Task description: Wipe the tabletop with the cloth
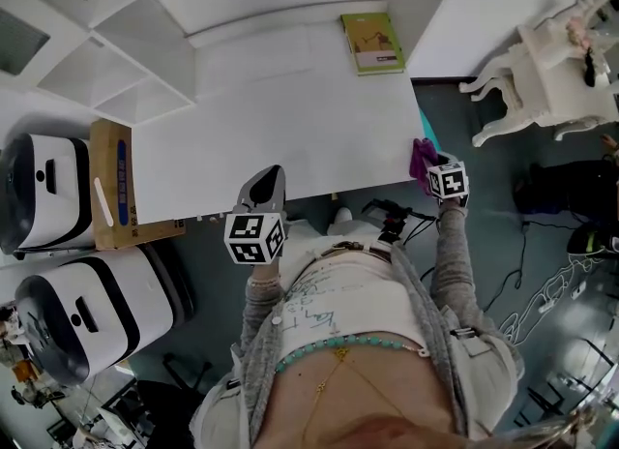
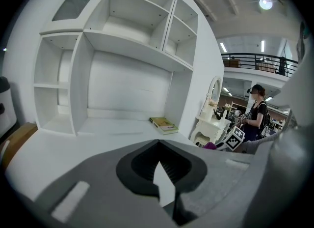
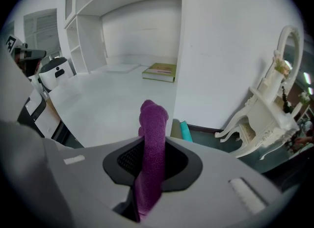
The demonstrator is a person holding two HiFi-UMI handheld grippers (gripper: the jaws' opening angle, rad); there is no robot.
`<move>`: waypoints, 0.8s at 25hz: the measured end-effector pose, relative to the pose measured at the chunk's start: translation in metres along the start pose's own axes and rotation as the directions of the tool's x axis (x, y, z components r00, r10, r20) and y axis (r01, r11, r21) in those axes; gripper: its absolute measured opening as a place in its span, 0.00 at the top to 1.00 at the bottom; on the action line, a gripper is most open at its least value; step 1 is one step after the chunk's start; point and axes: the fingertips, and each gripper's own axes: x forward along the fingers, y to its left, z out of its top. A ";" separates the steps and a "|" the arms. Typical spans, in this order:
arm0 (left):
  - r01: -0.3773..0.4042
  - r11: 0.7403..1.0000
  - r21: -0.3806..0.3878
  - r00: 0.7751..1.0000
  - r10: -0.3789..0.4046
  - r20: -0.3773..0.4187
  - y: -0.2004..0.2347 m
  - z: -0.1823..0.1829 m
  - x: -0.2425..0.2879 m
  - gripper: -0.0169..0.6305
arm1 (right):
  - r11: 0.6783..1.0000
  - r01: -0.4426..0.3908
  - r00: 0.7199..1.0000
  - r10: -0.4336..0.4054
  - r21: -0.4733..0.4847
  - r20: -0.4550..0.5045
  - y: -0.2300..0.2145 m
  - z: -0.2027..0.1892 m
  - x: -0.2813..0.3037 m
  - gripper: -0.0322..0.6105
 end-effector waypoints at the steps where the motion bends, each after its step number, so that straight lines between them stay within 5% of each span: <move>1: -0.001 1.000 -0.006 1.000 0.001 0.003 0.007 0.001 -0.002 0.97 | 1.000 0.000 1.000 0.000 0.003 0.012 0.004 0.006 -0.002 0.80; 9: 0.005 1.000 -0.019 1.000 -0.005 0.012 0.064 0.008 -0.011 0.97 | 1.000 0.020 0.998 -0.020 -0.004 0.066 0.055 0.055 -0.010 0.80; 20: 0.059 0.998 0.008 0.998 -0.059 0.005 0.106 0.019 -0.012 0.97 | 0.990 -0.067 0.974 0.092 -0.125 0.209 0.182 0.171 -0.020 0.80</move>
